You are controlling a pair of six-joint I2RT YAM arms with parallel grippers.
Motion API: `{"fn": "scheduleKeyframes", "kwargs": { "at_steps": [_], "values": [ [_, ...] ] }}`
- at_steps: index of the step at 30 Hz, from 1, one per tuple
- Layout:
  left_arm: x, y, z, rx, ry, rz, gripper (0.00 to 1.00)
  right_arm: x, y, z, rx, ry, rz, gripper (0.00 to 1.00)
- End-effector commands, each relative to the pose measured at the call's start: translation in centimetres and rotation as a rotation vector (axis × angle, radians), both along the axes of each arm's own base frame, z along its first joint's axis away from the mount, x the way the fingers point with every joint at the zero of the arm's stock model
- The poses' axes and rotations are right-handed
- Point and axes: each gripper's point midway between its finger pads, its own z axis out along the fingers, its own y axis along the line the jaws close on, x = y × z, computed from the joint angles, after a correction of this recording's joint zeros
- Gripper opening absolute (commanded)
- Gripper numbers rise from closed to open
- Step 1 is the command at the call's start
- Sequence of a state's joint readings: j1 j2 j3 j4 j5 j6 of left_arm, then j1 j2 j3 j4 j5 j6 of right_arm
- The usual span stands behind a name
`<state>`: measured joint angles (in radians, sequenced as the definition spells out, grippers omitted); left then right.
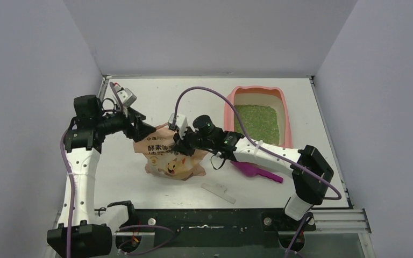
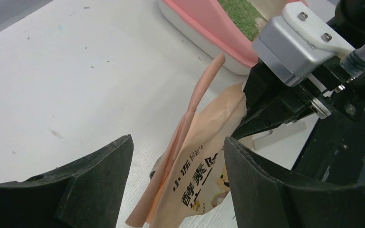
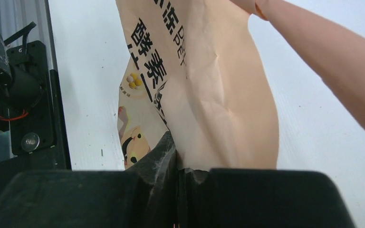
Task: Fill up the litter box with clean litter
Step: Open the cat litter bag at the center of the board.
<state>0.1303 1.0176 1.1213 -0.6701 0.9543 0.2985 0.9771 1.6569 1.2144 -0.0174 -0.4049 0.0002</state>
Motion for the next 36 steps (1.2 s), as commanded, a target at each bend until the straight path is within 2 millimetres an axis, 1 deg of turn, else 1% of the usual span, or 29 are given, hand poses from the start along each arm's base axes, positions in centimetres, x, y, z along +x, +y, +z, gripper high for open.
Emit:
{"fn": "scheduleKeyframes", "kwargs": {
  "at_steps": [1,4,6,12,15,16,18,21,22,23,25,27,29,30,31,33,34,36],
  "values": [
    [-3.3,-2.5,0.4,0.066,0.002,-0.257,0.68,-0.6,1.6,9.0,0.232,-0.252,0.065,0.00],
    [-4.5,-3.0,-2.1,0.153,0.069,-0.328,0.71,-1.3,1.6,9.1,0.253,-0.302,0.087,0.00],
    [-4.7,-3.3,-3.2,0.181,0.082,-0.343,0.73,-2.0,1.7,9.1,0.257,-0.330,0.108,0.00],
    [-5.3,-3.3,-3.7,0.218,0.023,-0.352,0.78,-2.8,1.9,8.7,0.228,-0.352,0.128,0.00],
    [-5.5,-2.8,-4.4,0.271,0.030,-0.357,0.77,-2.9,1.9,8.9,0.230,-0.364,0.121,0.00],
    [-5.8,-2.7,-4.6,0.282,0.040,-0.365,0.75,-2.9,1.8,9.1,0.232,-0.364,0.112,0.00],
    [-6.4,-2.6,-5.0,0.299,0.059,-0.381,0.65,-2.7,1.6,9.5,0.243,-0.363,0.090,0.00],
    [-6.8,-2.4,-5.8,0.315,0.087,-0.374,0.44,-2.8,1.4,10.4,0.274,-0.358,0.077,0.00],
    [-6.6,-2.4,-5.9,0.319,0.079,-0.364,0.35,-3.0,1.4,10.8,0.289,-0.348,0.077,0.00],
    [-6.5,-2.3,-6.1,0.326,0.073,-0.353,0.24,-3.3,1.4,11.1,0.302,-0.337,0.085,0.00],
    [-6.0,-2.2,-6.2,0.336,0.047,-0.327,0.00,-3.7,1.4,11.6,0.321,-0.311,0.093,0.00],
    [-5.4,-2.0,-6.0,0.346,0.000,-0.286,0.00,-4.2,1.2,11.7,0.327,-0.284,0.100,0.01],
    [-4.8,-1.9,-5.6,0.362,-0.078,-0.244,0.00,-4.7,0.7,12.2,0.337,-0.262,0.100,0.10],
    [-4.4,-1.7,-5.6,0.374,-0.113,-0.206,0.00,-4.9,0.2,12.8,0.347,-0.259,0.095,0.13],
    [-4.1,-1.7,-5.2,0.375,-0.161,-0.182,0.00,-4.9,-0.2,13.1,0.354,-0.250,0.076,0.21],
    [-3.9,-1.6,-4.5,0.366,-0.242,-0.141,0.00,-4.1,-1.5,13.9,0.354,-0.229,0.001,0.42],
    [-4.1,-1.7,-3.8,0.352,-0.282,-0.129,0.00,-3.6,-2.3,14.2,0.352,-0.213,-0.038,0.48],
    [-4.5,-1.9,-3.5,0.326,-0.305,-0.123,0.00,-2.4,-4.0,14.4,0.343,-0.169,-0.117,0.58]
  ]
}}
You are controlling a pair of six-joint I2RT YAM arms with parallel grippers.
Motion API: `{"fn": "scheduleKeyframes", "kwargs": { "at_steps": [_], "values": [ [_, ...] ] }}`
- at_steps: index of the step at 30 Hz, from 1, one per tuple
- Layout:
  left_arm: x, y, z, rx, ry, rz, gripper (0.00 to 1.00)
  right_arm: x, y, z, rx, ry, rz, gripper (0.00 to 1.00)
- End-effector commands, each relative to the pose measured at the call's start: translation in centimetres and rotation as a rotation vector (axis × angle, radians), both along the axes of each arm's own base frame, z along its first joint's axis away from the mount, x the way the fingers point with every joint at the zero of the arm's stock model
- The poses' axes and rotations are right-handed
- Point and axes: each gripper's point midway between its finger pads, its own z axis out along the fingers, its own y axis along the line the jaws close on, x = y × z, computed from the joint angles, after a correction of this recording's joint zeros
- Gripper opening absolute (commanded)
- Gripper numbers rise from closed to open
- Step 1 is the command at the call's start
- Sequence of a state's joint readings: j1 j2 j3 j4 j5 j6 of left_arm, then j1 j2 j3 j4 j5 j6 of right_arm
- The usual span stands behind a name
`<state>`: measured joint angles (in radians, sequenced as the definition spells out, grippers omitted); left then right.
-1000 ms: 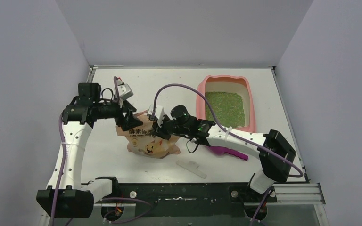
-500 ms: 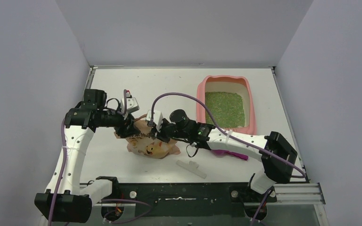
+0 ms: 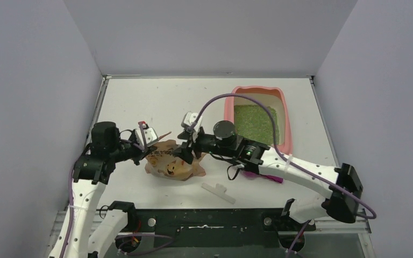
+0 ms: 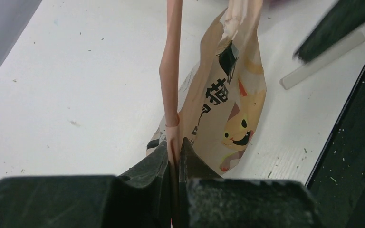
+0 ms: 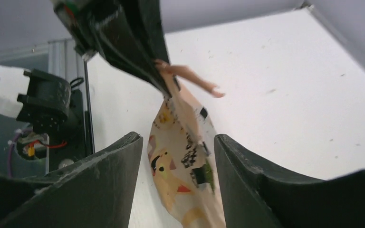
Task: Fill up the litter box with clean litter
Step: Open the cat litter bag at the center of the board.
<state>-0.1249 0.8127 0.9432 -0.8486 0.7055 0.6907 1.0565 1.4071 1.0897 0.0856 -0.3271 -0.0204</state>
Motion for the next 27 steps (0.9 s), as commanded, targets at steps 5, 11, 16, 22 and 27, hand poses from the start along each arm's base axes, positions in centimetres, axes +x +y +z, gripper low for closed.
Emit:
{"fn": "scheduleKeyframes", "kwargs": {
  "at_steps": [5,11,16,22,27],
  "values": [
    [0.3,-0.2,2.6,-0.087,-0.159,0.061,0.00,5.0,-6.7,4.6,0.125,0.225,-0.292,0.69],
    [-1.6,0.0,2.0,-0.082,-0.131,0.062,0.00,3.5,-6.2,0.7,-0.016,0.384,-0.169,0.72],
    [-1.9,-0.1,2.3,-0.101,-0.136,0.060,0.00,2.8,-4.8,-0.6,-0.049,0.422,-0.096,0.69],
    [-2.0,-0.1,2.6,-0.092,-0.134,0.054,0.00,2.8,-4.3,-1.9,-0.123,0.403,-0.072,0.67],
    [-2.2,-0.2,2.8,-0.097,-0.135,0.045,0.00,3.6,-4.5,-3.1,-0.171,0.399,-0.125,0.67]
  ]
}}
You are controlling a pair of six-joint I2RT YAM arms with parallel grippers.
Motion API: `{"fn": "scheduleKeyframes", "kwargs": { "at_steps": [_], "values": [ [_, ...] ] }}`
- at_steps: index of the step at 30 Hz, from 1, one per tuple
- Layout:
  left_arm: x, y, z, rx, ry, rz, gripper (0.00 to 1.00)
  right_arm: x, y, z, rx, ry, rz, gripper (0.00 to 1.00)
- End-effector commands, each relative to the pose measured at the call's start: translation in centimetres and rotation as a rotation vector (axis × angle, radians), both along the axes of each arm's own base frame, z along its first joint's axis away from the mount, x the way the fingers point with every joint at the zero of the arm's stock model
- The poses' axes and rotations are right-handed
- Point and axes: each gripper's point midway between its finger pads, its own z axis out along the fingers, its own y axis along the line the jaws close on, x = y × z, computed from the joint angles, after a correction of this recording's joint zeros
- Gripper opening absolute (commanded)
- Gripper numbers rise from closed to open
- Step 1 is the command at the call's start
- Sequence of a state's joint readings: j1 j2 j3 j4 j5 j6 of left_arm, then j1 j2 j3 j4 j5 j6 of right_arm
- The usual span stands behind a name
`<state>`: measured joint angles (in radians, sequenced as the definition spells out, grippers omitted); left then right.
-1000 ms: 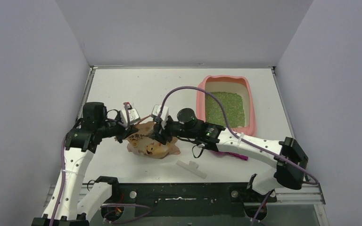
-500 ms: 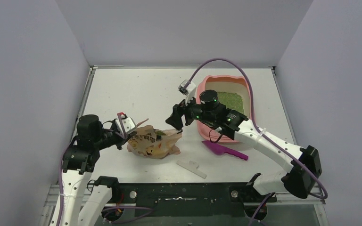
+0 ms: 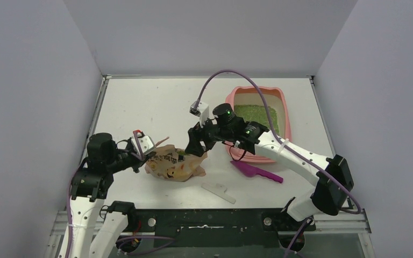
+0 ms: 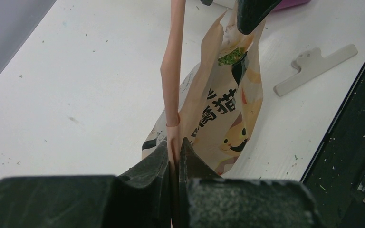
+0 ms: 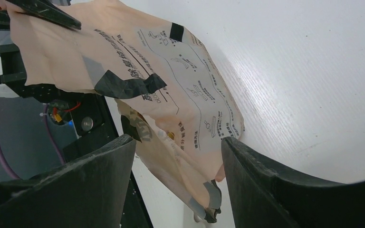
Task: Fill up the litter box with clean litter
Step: Open the cat litter bag at the center of the board.
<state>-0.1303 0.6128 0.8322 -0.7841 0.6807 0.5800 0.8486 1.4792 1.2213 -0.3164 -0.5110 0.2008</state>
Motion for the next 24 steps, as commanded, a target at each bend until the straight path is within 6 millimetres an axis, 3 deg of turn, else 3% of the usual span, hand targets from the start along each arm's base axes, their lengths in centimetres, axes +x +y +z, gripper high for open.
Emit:
{"fn": "scheduleKeyframes", "kwargs": {
  "at_steps": [1,5,14,20,24],
  "values": [
    [-0.2,-0.5,2.6,-0.031,-0.063,-0.021,0.00,1.0,0.5,1.4,-0.003,-0.057,-0.013,0.67],
    [-0.3,-0.4,2.7,-0.028,-0.063,-0.025,0.00,1.5,0.7,1.2,-0.012,-0.050,-0.041,0.67],
    [-0.2,-0.5,2.8,-0.025,-0.067,-0.026,0.00,-0.2,1.2,-1.3,-0.121,-0.025,0.004,0.67],
    [0.0,-0.4,2.8,-0.029,-0.068,-0.017,0.00,-2.2,1.0,-1.0,-0.127,-0.031,0.046,0.72],
    [-0.1,-0.5,3.1,-0.038,-0.071,-0.020,0.00,-2.6,0.3,-2.8,-0.241,-0.081,0.025,0.71]
  ]
}}
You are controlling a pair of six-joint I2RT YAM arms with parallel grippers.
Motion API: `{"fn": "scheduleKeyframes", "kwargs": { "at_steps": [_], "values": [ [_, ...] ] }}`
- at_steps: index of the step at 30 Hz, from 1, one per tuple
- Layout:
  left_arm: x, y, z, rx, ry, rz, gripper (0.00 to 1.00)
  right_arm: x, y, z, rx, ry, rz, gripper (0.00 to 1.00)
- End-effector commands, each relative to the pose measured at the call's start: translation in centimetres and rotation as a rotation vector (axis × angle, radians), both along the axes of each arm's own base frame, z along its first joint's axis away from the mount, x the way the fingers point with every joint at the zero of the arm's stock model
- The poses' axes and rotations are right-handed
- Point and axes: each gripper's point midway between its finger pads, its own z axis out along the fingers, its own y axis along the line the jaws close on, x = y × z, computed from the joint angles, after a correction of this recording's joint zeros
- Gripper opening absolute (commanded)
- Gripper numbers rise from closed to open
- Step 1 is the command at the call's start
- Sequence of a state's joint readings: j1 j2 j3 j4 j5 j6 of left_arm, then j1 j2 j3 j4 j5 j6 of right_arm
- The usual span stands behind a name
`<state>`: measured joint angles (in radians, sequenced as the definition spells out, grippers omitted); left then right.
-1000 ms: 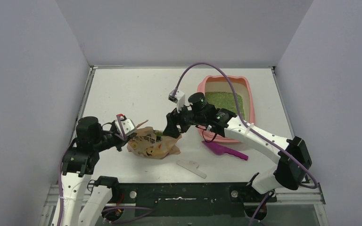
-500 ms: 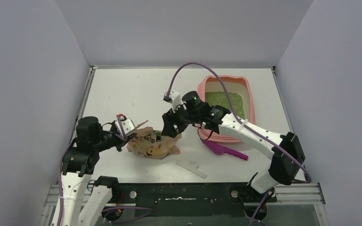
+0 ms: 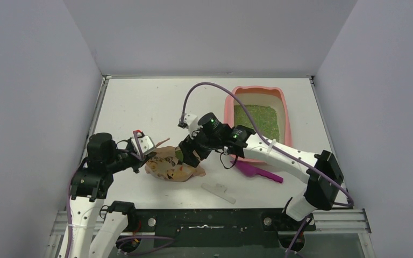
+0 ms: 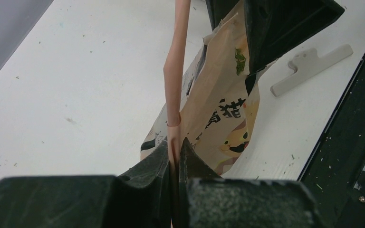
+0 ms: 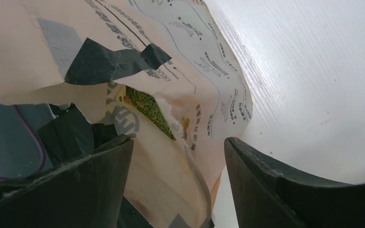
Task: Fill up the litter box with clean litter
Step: Open the cat litter bag at the center of the board.
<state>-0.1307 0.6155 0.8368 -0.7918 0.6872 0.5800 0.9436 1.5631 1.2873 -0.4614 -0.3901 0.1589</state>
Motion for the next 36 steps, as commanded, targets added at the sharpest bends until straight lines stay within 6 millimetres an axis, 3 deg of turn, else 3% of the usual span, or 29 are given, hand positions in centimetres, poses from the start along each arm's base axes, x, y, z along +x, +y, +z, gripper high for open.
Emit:
{"fn": "scheduleKeyframes", "kwargs": {
  "at_steps": [1,6,10,13,16,18,20,23,24,28,33,36],
  "values": [
    [0.1,-0.5,3.2,-0.038,-0.078,-0.015,0.00,-0.5,-0.9,0.1,-0.109,-0.109,-0.015,0.71],
    [-0.2,-0.5,3.5,-0.036,-0.079,-0.018,0.00,2.9,-3.2,0.1,-0.228,-0.252,-0.251,0.68],
    [-0.4,-0.5,3.6,-0.041,-0.078,-0.023,0.00,5.2,-4.2,1.3,-0.257,-0.297,-0.408,0.54],
    [-0.5,-0.5,3.7,-0.042,-0.082,-0.021,0.00,4.8,-2.8,1.3,-0.242,-0.237,-0.369,0.55],
    [-0.5,-0.5,3.8,-0.039,-0.081,-0.018,0.00,3.7,-1.7,0.9,-0.226,-0.163,-0.334,0.36],
    [-0.5,-0.4,3.7,-0.036,-0.078,-0.014,0.00,2.9,-1.3,0.8,-0.207,-0.116,-0.304,0.33],
    [-0.6,-0.4,3.6,-0.037,-0.077,-0.013,0.00,2.8,-2.2,0.6,-0.235,-0.104,-0.349,0.25],
    [-0.6,-0.3,3.5,-0.036,-0.075,-0.012,0.00,4.7,-5.3,1.0,-0.295,-0.177,-0.560,0.18],
    [-0.6,-0.4,3.5,-0.037,-0.074,-0.013,0.00,5.0,-5.4,1.4,-0.268,-0.190,-0.593,0.16],
    [-0.4,-0.7,3.5,-0.051,-0.070,-0.025,0.00,6.7,-3.7,3.5,-0.093,-0.237,-0.673,0.18],
    [-0.1,-1.0,3.8,-0.075,-0.072,-0.029,0.00,8.6,-2.3,4.0,0.016,-0.189,-0.761,0.13],
    [0.2,-1.1,4.0,-0.093,-0.078,-0.020,0.00,9.9,-2.5,4.2,0.103,-0.127,-0.854,0.19]
  ]
}}
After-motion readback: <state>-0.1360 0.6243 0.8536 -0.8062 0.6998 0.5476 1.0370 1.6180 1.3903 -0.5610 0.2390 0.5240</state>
